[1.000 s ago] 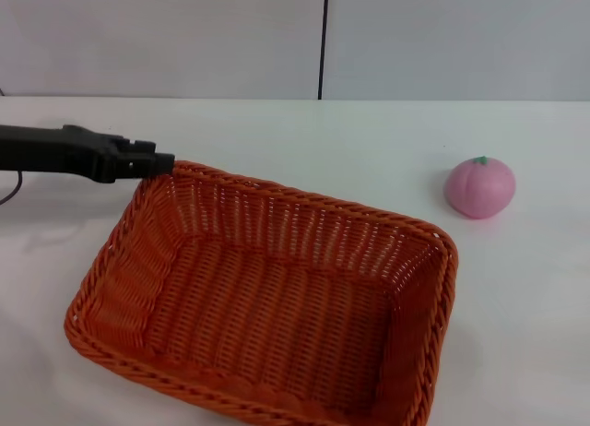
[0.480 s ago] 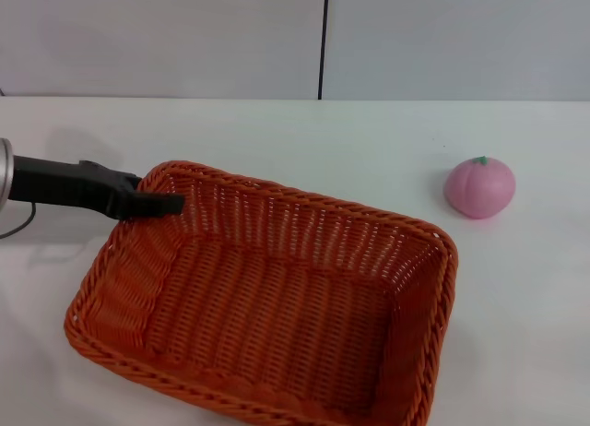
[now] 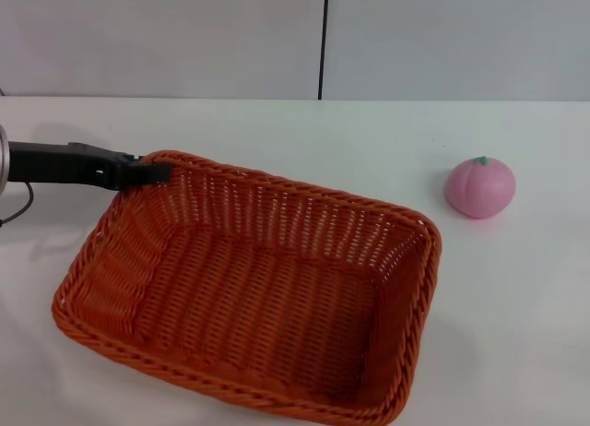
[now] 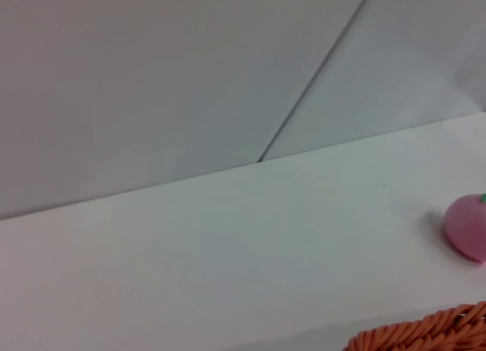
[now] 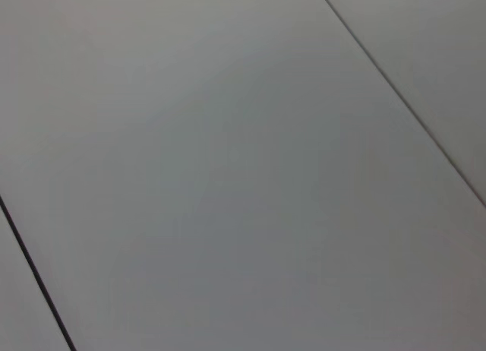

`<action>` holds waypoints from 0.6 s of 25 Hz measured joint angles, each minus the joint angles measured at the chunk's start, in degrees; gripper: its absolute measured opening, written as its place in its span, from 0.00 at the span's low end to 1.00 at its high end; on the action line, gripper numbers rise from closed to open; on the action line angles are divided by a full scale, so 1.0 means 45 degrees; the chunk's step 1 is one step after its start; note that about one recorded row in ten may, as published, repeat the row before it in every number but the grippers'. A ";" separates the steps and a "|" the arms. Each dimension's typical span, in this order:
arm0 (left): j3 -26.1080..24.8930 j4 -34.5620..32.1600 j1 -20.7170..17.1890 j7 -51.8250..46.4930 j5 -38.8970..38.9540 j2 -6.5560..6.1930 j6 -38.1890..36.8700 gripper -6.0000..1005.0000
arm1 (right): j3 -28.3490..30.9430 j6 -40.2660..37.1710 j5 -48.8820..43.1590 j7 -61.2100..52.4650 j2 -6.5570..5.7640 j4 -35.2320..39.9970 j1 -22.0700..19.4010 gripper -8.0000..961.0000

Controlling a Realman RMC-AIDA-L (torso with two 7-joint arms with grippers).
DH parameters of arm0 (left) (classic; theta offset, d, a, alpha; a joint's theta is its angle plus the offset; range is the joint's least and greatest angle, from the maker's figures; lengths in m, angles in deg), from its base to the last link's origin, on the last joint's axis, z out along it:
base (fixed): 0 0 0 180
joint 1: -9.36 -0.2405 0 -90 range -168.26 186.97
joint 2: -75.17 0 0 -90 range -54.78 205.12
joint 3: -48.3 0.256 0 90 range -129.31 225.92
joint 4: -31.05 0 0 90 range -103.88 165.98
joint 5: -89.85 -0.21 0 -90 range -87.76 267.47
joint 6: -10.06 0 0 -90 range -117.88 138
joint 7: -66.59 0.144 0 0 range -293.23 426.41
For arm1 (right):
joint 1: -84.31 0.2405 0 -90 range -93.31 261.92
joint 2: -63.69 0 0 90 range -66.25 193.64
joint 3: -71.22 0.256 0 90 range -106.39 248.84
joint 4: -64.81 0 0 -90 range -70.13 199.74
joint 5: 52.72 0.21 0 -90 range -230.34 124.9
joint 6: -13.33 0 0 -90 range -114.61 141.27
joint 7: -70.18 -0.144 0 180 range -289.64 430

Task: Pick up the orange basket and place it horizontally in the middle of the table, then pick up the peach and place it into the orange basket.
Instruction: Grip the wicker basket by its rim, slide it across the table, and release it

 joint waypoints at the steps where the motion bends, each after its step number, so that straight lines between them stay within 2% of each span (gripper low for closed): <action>1: 0.0000 0.0000 0.0000 0.0000 0.0000 0.0000 0.0000 0.35 | 0.0018 0.0000 0.0002 0.0001 0.0000 0.0005 -0.0009 0.56; 3: 0.0022 -0.0010 -0.0030 -0.0209 -0.0033 0.0023 0.0120 0.29 | 0.0026 0.0001 0.0005 -0.0004 0.0000 0.0022 -0.0014 0.56; 8: -0.0037 -0.0158 -0.0304 -0.0870 -0.0011 0.0095 0.0289 0.22 | 0.0031 0.0002 0.0008 -0.0018 -0.0008 0.0034 -0.0006 0.56; 9: -0.0037 -0.0158 -0.0304 -0.0870 -0.0011 0.0095 0.0289 0.22 | 0.0034 0.0002 0.0008 -0.0019 -0.0012 0.0036 0.0006 0.56; 10: -0.0180 -0.0800 -0.0696 -0.1379 0.0197 0.0274 0.0343 0.22 | 0.0035 0.0002 0.0008 -0.0018 -0.0016 0.0035 0.0017 0.56; 14: -0.0219 -0.0950 -0.0809 -0.1513 0.0326 0.0311 0.0319 0.22 | 0.0037 0.0002 0.0008 -0.0019 -0.0029 0.0038 0.0070 0.56; 15: -0.0244 -0.1108 -0.1066 -0.1879 0.0868 0.0332 0.0205 0.22 | 0.0037 0.0002 0.0008 -0.0019 -0.0035 0.0044 0.0080 0.56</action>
